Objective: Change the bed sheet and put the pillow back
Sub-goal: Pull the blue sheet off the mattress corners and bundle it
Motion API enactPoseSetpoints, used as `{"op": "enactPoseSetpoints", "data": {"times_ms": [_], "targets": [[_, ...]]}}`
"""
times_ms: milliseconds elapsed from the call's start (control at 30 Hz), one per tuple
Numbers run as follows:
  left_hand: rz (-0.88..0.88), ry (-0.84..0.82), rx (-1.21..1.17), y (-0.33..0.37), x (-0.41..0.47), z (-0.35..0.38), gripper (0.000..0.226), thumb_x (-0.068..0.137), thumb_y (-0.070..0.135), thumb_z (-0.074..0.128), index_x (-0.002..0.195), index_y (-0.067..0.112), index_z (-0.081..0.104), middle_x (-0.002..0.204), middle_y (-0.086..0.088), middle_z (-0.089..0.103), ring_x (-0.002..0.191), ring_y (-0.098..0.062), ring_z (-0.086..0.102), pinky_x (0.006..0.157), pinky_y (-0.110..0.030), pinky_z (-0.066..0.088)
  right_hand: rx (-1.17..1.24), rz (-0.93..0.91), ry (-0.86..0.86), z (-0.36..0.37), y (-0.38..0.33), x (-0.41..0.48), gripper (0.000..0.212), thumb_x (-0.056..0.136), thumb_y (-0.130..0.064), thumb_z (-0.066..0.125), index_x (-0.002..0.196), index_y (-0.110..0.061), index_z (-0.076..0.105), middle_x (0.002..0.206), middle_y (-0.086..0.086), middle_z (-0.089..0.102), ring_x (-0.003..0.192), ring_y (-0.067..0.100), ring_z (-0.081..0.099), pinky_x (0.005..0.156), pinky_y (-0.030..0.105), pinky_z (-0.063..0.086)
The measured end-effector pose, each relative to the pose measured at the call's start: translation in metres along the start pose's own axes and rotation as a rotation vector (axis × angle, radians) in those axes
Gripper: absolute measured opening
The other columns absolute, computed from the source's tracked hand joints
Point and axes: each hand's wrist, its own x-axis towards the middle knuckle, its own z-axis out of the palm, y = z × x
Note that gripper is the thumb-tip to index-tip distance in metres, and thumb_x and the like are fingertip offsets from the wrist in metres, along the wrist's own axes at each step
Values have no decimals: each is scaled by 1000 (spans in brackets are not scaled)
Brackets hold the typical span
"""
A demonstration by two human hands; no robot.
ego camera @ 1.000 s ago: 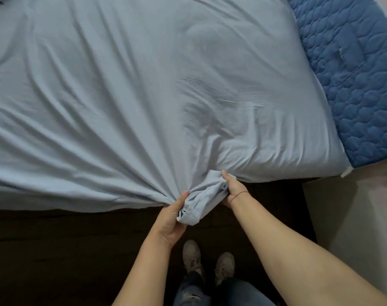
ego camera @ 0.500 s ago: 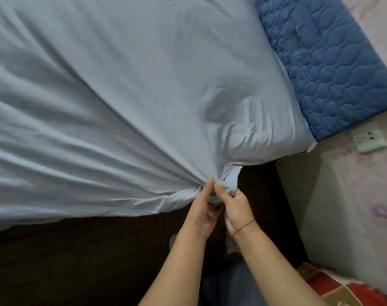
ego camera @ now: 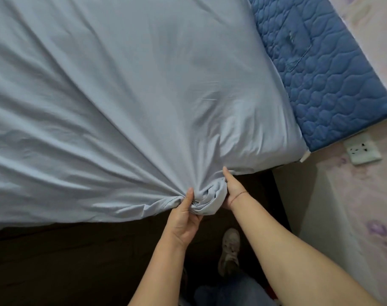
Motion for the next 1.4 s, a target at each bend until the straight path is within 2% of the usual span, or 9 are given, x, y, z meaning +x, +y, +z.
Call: {"op": "enactPoseSetpoints", "data": {"times_ms": [300,433,667,867,967,1067,1200,1300,1400], "targets": [[16,26,-19,-17,11,18,59,84,31,60,133,-1,52,127,-22,62,120,-33,58,99,-43,50,-122,-222,71,-50,-12,10,35,89,-24,66,119,-5,61,107,15,68,95,29,67,83,41,55],[0,-21,98,-41,13,48,48,83,36,60,115,1,62,110,-18,70,102,-29,68,96,-40,49,-75,-364,82,-73,-1,-23,33,90,-13,64,120,-1,61,111,19,68,102,34,65,93,46,52],[-95,-1,175,-70,26,100,27,89,18,64,105,-4,63,96,-19,71,87,-27,69,86,-40,54,-213,-579,59,-79,-18,-71,4,89,-11,65,90,-10,68,85,7,73,84,21,69,81,33,55],[-75,56,223,-74,34,97,44,90,15,60,123,-14,55,120,-29,63,107,-34,64,96,-39,52,23,-227,40,-85,-48,-38,70,70,-54,67,115,-2,60,112,21,67,104,32,64,93,44,50],[-110,66,220,-74,36,90,36,94,13,57,118,-14,57,109,-25,68,94,-28,70,80,-32,59,234,-25,0,-81,-68,-19,69,86,-58,56,125,-3,52,126,17,56,119,36,52,90,45,44],[-155,28,236,-72,38,88,25,97,12,53,105,-10,61,91,-22,72,76,-24,73,70,-30,61,245,-76,100,-81,-90,-3,57,92,-43,58,132,-3,48,130,16,54,125,37,48,91,47,41],[-170,31,204,-74,43,88,27,95,14,56,110,-8,60,95,-21,72,79,-25,73,67,-30,60,191,-194,151,-95,-103,6,31,88,-32,67,108,-9,62,108,18,65,98,37,62,74,45,52],[-138,46,184,-87,49,94,39,88,23,63,115,-4,61,108,-19,71,95,-25,71,79,-30,57,195,-354,152,-115,-100,-1,14,88,-21,68,96,-10,65,108,18,67,89,33,66,86,51,52],[-147,-7,251,-106,50,112,52,80,33,65,124,6,59,119,-13,68,110,-24,65,88,-32,50,165,-479,132,-127,-90,-22,60,52,-32,92,97,-5,65,96,14,72,80,29,69,80,45,58]]}}
